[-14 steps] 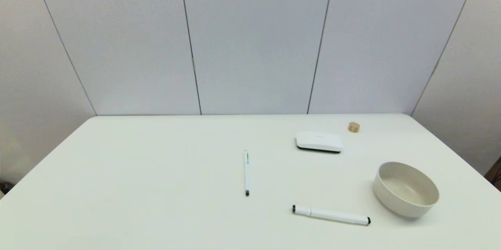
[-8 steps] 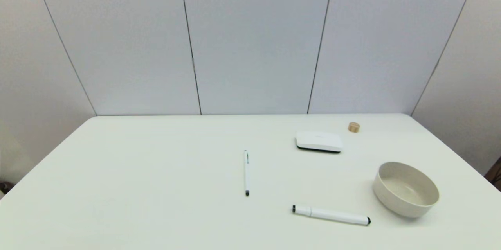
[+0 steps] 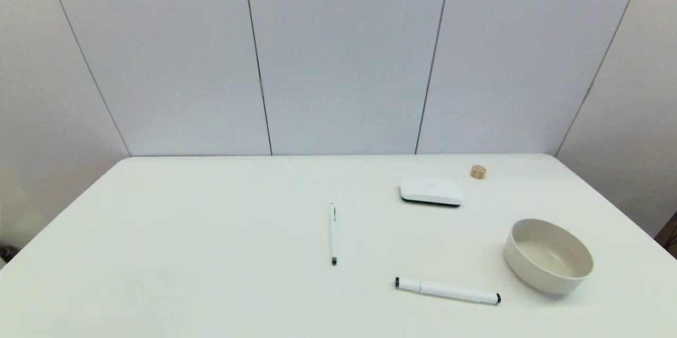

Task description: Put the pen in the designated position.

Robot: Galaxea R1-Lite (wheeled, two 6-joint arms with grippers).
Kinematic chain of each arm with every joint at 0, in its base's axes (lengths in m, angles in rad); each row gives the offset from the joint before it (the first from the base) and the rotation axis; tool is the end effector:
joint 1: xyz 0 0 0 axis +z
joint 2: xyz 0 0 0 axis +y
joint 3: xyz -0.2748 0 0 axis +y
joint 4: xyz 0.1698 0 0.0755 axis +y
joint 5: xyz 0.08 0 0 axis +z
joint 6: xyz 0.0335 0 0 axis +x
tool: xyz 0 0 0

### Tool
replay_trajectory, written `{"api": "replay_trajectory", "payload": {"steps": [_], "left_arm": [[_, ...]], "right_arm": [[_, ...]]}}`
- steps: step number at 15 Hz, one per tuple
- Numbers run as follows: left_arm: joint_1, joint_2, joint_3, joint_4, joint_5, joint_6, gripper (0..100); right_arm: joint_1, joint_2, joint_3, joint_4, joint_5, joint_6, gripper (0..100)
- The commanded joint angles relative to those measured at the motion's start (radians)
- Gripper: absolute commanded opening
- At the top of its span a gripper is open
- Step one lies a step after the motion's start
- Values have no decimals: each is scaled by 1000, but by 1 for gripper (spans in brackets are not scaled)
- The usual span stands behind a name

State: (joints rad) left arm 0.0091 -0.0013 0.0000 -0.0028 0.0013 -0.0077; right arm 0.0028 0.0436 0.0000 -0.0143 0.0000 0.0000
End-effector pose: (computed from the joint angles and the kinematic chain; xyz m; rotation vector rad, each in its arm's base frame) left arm 0.0084 0.0001 0.0758 -0.0077 -0.0041 0.0104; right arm 0.0118 0.0000 0.0767 0.0000 0.0293 0.0028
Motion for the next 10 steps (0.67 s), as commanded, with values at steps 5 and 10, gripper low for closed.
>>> {"api": "replay_trajectory", "payload": {"steps": [5,10], "left_arm": [[0,0,0,0,0,0,100],[2,0,2,0,0,0,100]], "right_arm": [[43,228,-160,-158,15,3,100],[175,460,-331,-164,21,12,100]]}}
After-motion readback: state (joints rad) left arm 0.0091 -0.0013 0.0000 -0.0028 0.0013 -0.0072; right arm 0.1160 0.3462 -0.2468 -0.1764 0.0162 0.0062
